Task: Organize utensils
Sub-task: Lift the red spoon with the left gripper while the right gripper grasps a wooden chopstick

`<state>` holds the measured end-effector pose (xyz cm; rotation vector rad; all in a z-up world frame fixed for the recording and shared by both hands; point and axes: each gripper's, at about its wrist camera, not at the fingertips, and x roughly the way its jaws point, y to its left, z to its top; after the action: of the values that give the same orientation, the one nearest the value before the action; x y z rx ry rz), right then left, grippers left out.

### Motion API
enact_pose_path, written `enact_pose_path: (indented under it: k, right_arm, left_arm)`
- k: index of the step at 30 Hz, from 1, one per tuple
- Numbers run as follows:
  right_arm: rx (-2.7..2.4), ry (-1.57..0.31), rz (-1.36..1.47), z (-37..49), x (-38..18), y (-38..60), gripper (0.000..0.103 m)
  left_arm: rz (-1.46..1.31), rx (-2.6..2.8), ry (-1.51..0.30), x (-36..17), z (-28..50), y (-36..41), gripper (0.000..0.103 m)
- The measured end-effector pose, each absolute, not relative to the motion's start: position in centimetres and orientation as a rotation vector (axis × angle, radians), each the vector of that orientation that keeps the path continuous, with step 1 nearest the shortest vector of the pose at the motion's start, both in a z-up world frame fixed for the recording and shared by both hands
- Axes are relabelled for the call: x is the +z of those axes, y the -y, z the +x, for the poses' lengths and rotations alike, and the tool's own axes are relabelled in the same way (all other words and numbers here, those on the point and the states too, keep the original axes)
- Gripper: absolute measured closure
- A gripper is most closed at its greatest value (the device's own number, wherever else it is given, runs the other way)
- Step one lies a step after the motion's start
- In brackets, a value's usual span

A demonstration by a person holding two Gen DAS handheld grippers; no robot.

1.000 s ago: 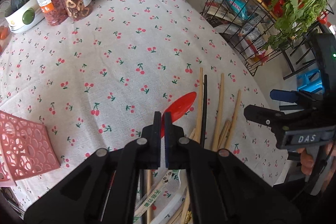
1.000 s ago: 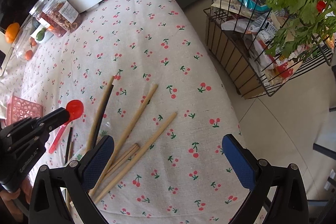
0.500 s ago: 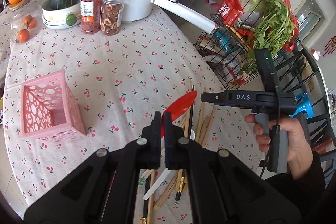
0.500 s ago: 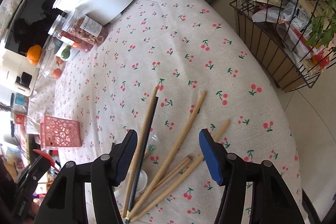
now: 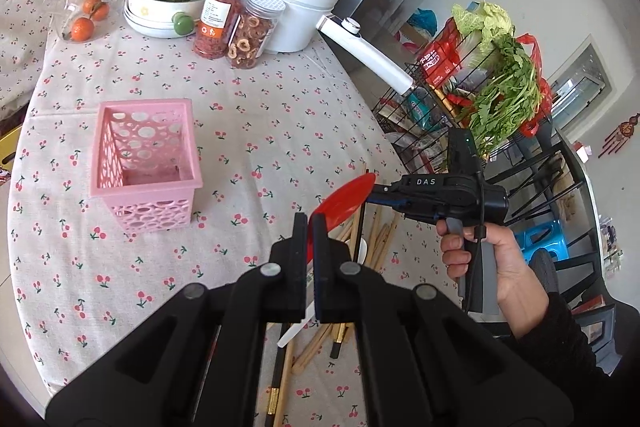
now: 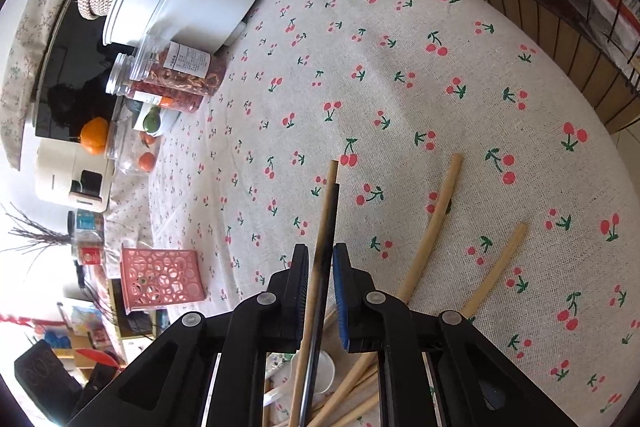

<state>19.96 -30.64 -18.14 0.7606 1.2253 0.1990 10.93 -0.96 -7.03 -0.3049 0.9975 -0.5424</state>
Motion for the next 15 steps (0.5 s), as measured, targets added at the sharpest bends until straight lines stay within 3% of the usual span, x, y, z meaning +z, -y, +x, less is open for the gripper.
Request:
enact_pose_path:
  k: [15]
  right_arm:
    - [0.252, -1.041, 0.630, 16.6, -11.8, 29.6, 0.099]
  left_arm:
    - [-0.461, -0.571, -0.879, -5.2, 10.2, -1.8, 0.100]
